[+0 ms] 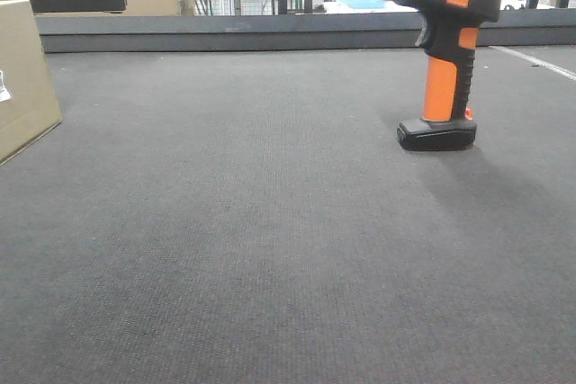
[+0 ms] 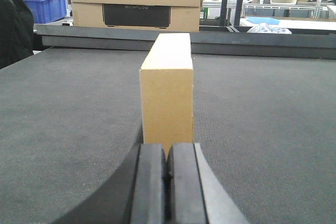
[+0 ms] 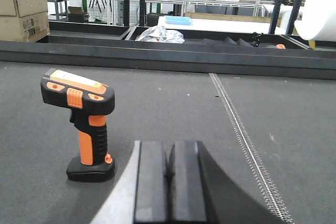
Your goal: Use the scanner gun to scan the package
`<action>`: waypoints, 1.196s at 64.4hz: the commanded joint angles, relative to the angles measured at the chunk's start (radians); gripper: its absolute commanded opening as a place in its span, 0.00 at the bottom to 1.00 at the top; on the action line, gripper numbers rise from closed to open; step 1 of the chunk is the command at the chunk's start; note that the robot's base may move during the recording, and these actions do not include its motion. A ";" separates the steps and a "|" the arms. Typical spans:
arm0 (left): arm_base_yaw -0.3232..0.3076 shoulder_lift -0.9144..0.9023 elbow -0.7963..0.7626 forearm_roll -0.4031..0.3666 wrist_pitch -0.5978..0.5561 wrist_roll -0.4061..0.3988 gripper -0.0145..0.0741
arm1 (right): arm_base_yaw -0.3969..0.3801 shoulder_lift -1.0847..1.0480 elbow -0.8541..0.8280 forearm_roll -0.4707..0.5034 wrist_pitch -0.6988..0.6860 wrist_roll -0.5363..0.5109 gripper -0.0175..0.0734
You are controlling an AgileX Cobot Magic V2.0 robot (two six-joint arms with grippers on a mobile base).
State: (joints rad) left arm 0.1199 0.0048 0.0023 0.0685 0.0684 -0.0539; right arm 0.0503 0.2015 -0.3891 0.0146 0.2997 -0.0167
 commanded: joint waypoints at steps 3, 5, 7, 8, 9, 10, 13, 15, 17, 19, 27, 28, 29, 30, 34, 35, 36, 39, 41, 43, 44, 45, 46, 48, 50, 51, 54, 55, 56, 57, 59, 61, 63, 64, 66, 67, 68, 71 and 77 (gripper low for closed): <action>-0.005 -0.005 -0.002 -0.005 -0.017 -0.007 0.04 | -0.002 -0.003 0.000 -0.002 -0.023 -0.001 0.01; -0.005 -0.005 -0.002 -0.005 -0.017 -0.007 0.04 | -0.002 -0.003 0.000 -0.002 -0.026 -0.001 0.01; -0.005 -0.005 -0.002 -0.005 -0.017 -0.007 0.04 | -0.002 -0.003 0.003 -0.002 -0.023 -0.001 0.01; -0.005 -0.005 -0.002 -0.005 -0.017 -0.007 0.04 | -0.002 -0.003 0.005 -0.002 -0.023 -0.001 0.01; -0.005 -0.005 -0.002 -0.005 -0.017 -0.007 0.04 | -0.005 -0.003 0.011 -0.002 -0.023 -0.001 0.01; -0.005 -0.005 -0.002 -0.005 -0.017 -0.007 0.04 | -0.010 -0.003 0.014 -0.002 -0.023 -0.001 0.01; -0.005 -0.005 -0.002 -0.005 -0.017 -0.007 0.04 | -0.032 -0.005 0.023 0.010 -0.023 -0.001 0.01; -0.005 -0.005 -0.002 -0.005 -0.017 -0.007 0.04 | -0.046 -0.008 0.033 0.021 -0.027 -0.001 0.01; -0.005 -0.005 -0.002 -0.005 -0.017 -0.007 0.04 | -0.064 -0.014 0.050 0.033 -0.037 -0.001 0.01; -0.005 -0.005 -0.002 -0.005 -0.017 -0.007 0.04 | -0.082 -0.028 0.073 0.043 -0.049 -0.001 0.01; -0.005 -0.005 -0.002 -0.005 -0.017 -0.007 0.04 | -0.112 -0.114 0.211 0.054 -0.137 -0.001 0.01; -0.005 -0.005 -0.002 -0.005 -0.017 -0.007 0.04 | -0.112 -0.130 0.234 0.054 -0.149 -0.003 0.01; -0.005 -0.005 -0.002 -0.005 -0.017 -0.007 0.04 | -0.112 -0.141 0.249 0.054 -0.155 -0.005 0.01; -0.005 -0.005 -0.002 -0.005 -0.017 -0.007 0.04 | -0.112 -0.152 0.264 0.054 -0.161 -0.005 0.01; -0.005 -0.005 -0.002 -0.005 -0.017 -0.007 0.04 | -0.112 -0.201 0.329 0.054 -0.191 -0.018 0.01; -0.005 -0.005 -0.002 -0.005 -0.017 -0.007 0.04 | -0.112 -0.201 0.350 0.054 -0.196 -0.023 0.01; -0.005 -0.005 -0.002 -0.005 -0.017 -0.007 0.04 | -0.110 -0.201 0.363 0.054 -0.204 -0.028 0.01; -0.005 -0.005 -0.002 -0.005 -0.017 -0.007 0.04 | -0.105 -0.201 0.389 0.050 -0.247 -0.037 0.01; -0.005 -0.005 -0.002 -0.005 -0.017 -0.007 0.04 | -0.097 -0.201 0.389 0.043 -0.257 -0.037 0.01; -0.005 -0.005 -0.002 -0.005 -0.017 -0.007 0.04 | -0.091 -0.201 0.389 0.033 -0.218 -0.039 0.01; -0.005 -0.005 -0.002 -0.005 -0.017 -0.007 0.04 | -0.088 -0.201 0.389 0.028 -0.206 -0.039 0.01; -0.005 -0.005 -0.002 -0.005 -0.017 -0.007 0.04 | -0.085 -0.201 0.389 0.023 -0.203 -0.039 0.01; -0.005 -0.005 -0.002 -0.005 -0.017 -0.007 0.04 | -0.081 -0.201 0.389 0.021 -0.203 -0.039 0.01; -0.005 -0.005 -0.002 -0.005 -0.017 -0.007 0.04 | -0.076 -0.201 0.389 0.021 -0.203 -0.039 0.01; -0.005 -0.005 -0.002 -0.005 -0.017 -0.007 0.04 | -0.073 -0.201 0.389 0.019 -0.203 -0.039 0.01; -0.005 -0.005 -0.002 -0.005 -0.017 -0.007 0.04 | -0.070 -0.201 0.389 0.018 -0.203 -0.039 0.01; -0.005 -0.005 -0.002 -0.005 -0.017 -0.007 0.04 | -0.068 -0.201 0.389 0.018 -0.203 -0.039 0.01; -0.005 -0.005 -0.002 -0.005 -0.017 -0.007 0.04 | -0.068 -0.201 0.389 0.018 -0.203 -0.039 0.01; -0.005 -0.005 -0.002 -0.005 -0.017 -0.007 0.04 | -0.068 -0.201 0.389 0.018 -0.203 -0.039 0.01; -0.005 -0.005 -0.002 -0.005 -0.017 -0.007 0.04 | -0.068 -0.201 0.389 0.018 -0.203 -0.039 0.01; -0.005 -0.005 -0.002 -0.005 -0.017 -0.007 0.04 | -0.068 -0.201 0.389 0.018 -0.203 -0.039 0.01; -0.005 -0.005 -0.002 -0.005 -0.017 -0.007 0.04 | -0.068 -0.201 0.389 0.018 -0.203 -0.039 0.01; -0.005 -0.005 -0.002 -0.005 -0.017 -0.007 0.04 | -0.068 -0.201 0.389 0.018 -0.205 -0.039 0.01; -0.005 -0.005 -0.002 -0.005 -0.017 -0.007 0.04 | -0.068 -0.201 0.389 0.018 -0.205 -0.039 0.01; -0.005 -0.005 -0.002 -0.005 -0.017 -0.007 0.04 | -0.068 -0.201 0.389 0.018 -0.205 -0.039 0.01; -0.005 -0.005 -0.002 -0.005 -0.017 -0.007 0.04 | -0.068 -0.201 0.389 0.018 -0.205 -0.039 0.01; -0.005 -0.005 -0.002 -0.005 -0.017 -0.007 0.04 | -0.068 -0.201 0.389 0.018 -0.205 -0.039 0.01; -0.005 -0.005 -0.002 -0.005 -0.017 -0.007 0.04 | -0.068 -0.201 0.389 0.018 -0.205 -0.039 0.01; -0.005 -0.005 -0.002 -0.005 -0.017 -0.007 0.04 | -0.068 -0.201 0.389 0.018 -0.205 -0.039 0.01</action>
State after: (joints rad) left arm 0.1199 0.0042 0.0023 0.0685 0.0691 -0.0559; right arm -0.0190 0.0031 0.0000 0.0414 0.1179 -0.0508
